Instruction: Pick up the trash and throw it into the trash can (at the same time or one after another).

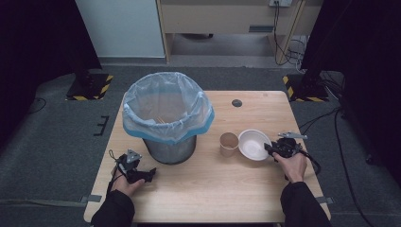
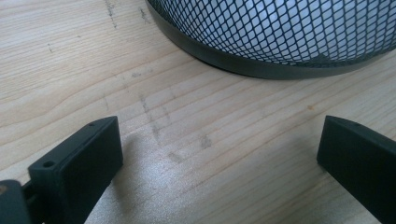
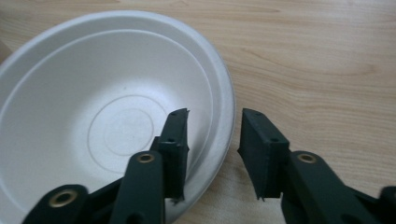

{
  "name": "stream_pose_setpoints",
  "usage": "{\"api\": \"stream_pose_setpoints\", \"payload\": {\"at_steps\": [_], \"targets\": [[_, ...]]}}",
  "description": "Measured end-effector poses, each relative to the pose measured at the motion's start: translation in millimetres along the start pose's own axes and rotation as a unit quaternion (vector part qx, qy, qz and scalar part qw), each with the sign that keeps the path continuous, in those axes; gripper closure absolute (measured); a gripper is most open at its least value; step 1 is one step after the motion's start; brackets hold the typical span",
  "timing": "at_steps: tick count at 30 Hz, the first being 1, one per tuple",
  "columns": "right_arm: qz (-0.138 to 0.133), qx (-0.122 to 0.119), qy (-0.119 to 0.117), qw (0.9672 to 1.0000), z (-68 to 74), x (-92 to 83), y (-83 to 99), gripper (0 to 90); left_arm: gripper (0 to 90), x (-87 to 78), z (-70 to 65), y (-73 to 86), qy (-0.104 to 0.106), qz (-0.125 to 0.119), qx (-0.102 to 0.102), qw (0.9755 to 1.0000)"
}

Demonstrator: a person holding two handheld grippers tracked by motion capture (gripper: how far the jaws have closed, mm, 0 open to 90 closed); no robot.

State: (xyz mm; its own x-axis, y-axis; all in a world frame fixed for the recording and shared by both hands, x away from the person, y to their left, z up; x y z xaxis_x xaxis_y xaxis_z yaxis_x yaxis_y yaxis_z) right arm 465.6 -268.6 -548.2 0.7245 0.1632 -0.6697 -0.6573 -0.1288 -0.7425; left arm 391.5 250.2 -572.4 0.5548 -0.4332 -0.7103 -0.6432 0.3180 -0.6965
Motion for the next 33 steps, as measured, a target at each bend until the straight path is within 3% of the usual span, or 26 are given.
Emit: {"api": "stream_pose_setpoints", "payload": {"at_steps": [4,14,29,33], "targets": [[0.009,0.009,0.006,0.9999,-1.7,-2.0,0.6,71.5,0.0,0.0,0.0,0.0,0.000,0.000,0.000,1.0000],[-0.006,0.038,0.007,0.9992,-7.8,-14.1,-7.5,81.0,0.0,0.0,0.0,0.0,0.000,0.000,0.000,1.0000],[-0.037,0.010,0.027,0.9989,-2.2,-37.3,-29.3,83.6,0.0,0.0,0.0,0.0,0.000,0.000,0.000,1.0000],[-0.053,0.013,0.028,0.9981,-0.5,-44.9,-36.1,83.9,0.0,0.0,0.0,0.0,0.000,0.000,0.000,1.0000]]}}
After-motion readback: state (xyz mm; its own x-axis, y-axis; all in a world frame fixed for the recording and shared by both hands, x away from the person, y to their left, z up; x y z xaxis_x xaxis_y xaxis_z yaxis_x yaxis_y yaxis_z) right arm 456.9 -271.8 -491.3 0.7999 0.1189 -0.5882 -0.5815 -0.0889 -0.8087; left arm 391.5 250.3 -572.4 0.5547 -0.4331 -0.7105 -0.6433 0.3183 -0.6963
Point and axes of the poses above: each handheld gripper's, and its own axes: x roughly forward along the jaws, y roughly out of its underside, z roughly to its left, the point moved 5 cm from there along x, roughly forward along the jaws, and after that the axes turned 8 degrees about y, right-handed, at the moved point
